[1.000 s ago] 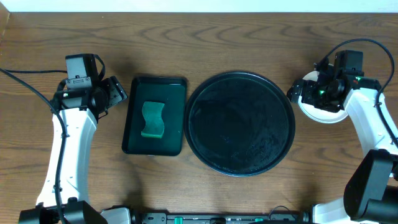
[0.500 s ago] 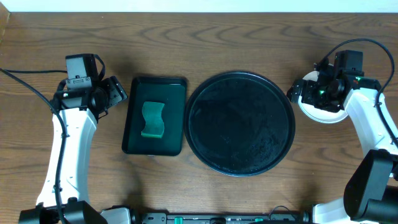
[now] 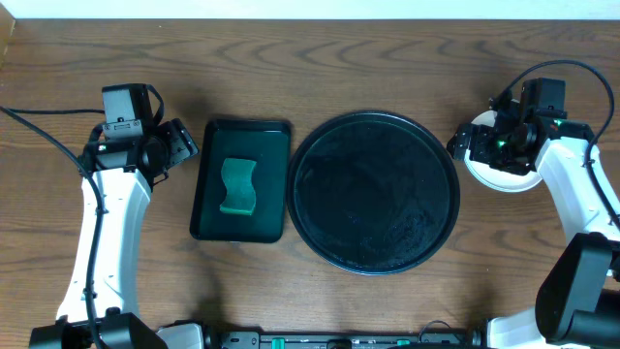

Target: Clean dirty plates on tray and stack at the side

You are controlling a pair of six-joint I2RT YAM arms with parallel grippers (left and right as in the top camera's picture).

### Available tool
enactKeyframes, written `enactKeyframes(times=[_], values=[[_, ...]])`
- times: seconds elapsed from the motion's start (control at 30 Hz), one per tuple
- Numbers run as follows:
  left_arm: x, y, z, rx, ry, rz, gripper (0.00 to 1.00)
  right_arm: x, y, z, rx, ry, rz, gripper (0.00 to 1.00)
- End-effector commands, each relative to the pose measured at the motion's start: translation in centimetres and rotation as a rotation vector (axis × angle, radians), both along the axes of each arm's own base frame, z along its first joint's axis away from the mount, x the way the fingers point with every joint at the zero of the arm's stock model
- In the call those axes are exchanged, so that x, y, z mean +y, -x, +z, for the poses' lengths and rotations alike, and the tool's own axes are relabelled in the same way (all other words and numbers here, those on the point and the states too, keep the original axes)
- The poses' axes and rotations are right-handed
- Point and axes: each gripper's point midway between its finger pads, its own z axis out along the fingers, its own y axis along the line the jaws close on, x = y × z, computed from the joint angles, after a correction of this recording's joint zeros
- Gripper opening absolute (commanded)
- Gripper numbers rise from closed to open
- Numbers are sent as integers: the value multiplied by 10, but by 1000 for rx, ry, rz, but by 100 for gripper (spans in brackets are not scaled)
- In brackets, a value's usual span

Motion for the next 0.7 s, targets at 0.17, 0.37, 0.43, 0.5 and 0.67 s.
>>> enactKeyframes(times=[0.17, 0.37, 0.43, 0.5, 0.67], values=[[3, -3, 7, -18, -12, 6, 80, 7, -3, 52, -150, 15, 32, 99], [3, -3, 7, -17, -12, 6, 80, 8, 3, 99, -280, 34, 32, 99], [3, -3, 7, -17, -12, 6, 79, 8, 7, 115, -327, 40, 32, 99], [3, -3, 7, -17, -12, 6, 79, 9, 13, 134, -382, 48, 32, 99], [3, -3, 7, -17, -12, 6, 80, 11, 31, 180, -519, 67, 33, 99]])
